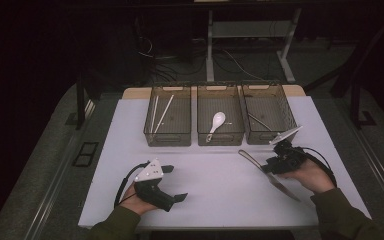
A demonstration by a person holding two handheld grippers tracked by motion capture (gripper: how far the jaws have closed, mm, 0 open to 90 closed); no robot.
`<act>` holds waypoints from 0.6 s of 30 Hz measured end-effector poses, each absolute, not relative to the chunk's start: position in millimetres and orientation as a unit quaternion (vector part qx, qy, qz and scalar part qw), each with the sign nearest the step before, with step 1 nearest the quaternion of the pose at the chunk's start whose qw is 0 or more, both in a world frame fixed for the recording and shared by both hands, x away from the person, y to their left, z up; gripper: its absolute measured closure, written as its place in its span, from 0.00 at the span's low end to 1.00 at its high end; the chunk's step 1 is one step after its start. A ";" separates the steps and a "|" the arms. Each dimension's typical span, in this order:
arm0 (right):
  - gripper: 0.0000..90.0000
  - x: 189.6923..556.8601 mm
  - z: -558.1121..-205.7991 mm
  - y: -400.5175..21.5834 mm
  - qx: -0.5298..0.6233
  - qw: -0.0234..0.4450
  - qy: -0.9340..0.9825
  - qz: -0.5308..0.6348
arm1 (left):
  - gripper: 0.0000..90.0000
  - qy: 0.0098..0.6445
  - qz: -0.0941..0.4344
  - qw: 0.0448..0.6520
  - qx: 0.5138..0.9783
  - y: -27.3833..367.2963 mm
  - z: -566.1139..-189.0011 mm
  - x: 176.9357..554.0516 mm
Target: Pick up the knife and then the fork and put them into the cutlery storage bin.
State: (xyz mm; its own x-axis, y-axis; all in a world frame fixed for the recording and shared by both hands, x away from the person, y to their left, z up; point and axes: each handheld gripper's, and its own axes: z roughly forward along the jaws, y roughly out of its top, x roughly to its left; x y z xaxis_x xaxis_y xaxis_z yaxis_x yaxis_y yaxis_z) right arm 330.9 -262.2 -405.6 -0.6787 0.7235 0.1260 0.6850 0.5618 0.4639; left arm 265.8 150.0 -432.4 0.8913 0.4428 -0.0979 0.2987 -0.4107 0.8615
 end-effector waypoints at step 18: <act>0.78 351.2 -420.2 -237.3 0.386 0.034 0.908 0.159 | 0.00 0.220 0.072 0.495 0.837 150.0 -432.4 265.6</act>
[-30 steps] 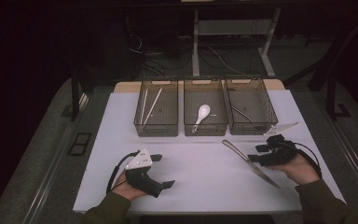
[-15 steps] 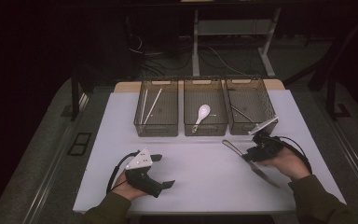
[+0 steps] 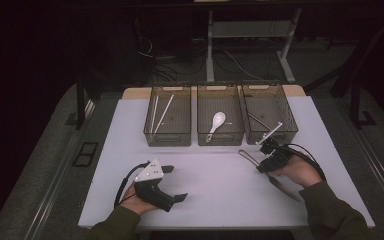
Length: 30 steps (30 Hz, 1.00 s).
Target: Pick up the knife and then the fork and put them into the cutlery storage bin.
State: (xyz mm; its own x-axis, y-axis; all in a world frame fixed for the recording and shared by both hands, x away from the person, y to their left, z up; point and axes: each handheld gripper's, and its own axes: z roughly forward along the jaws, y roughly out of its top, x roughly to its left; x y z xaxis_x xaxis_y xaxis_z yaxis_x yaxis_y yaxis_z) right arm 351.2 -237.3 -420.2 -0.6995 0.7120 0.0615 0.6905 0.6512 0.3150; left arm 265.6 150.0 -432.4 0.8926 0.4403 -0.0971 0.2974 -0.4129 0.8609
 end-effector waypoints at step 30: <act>0.88 357.7 -421.1 -235.7 0.381 0.029 0.913 0.146 | 0.00 0.218 0.071 0.493 0.839 149.0 -432.8 265.2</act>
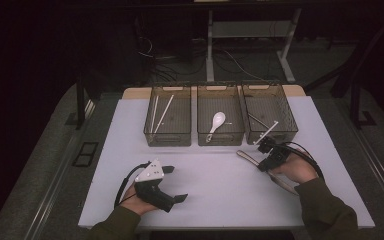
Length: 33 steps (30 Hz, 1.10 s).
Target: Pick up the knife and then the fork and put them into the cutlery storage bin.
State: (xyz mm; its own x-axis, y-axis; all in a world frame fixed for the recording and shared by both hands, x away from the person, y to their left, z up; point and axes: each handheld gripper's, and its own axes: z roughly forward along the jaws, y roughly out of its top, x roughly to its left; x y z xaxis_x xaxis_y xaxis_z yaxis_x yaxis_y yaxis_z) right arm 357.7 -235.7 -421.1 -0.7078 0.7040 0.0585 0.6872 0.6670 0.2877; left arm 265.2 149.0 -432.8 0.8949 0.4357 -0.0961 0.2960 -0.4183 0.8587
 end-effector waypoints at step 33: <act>0.88 337.5 -366.3 -312.5 0.404 0.058 0.804 0.433 | 0.00 0.217 0.073 0.494 0.839 149.9 -432.2 265.5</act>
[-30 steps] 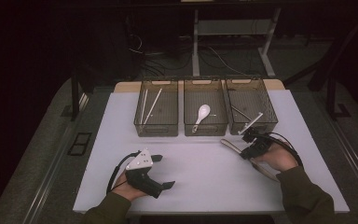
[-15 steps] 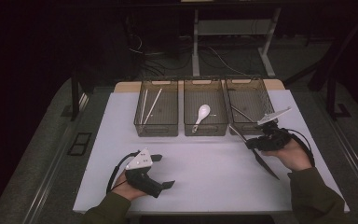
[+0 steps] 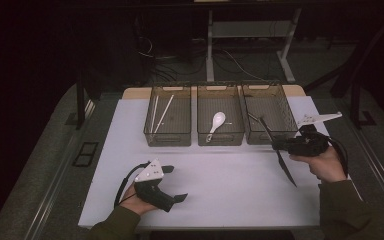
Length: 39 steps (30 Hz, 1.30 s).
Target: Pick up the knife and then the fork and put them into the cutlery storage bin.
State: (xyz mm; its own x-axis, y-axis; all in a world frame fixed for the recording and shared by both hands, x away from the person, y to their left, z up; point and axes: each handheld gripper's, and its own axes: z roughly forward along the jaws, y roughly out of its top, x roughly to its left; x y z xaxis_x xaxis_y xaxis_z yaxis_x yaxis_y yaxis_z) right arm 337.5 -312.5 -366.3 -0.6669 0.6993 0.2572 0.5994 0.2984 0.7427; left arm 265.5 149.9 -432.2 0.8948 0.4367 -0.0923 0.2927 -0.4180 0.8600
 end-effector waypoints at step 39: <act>0.88 376.5 -302.6 -337.3 0.433 0.176 0.726 0.504 | 0.00 0.220 0.072 0.491 0.840 152.3 -434.4 268.1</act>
State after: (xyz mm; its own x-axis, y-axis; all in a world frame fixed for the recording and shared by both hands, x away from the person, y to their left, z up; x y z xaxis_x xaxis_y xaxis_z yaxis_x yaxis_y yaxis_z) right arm 376.5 -337.3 -302.6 -0.5628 0.8066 0.1809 0.4507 0.1160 0.8851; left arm 268.1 152.3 -434.4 0.8926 0.4408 -0.0949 0.2992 -0.4215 0.8561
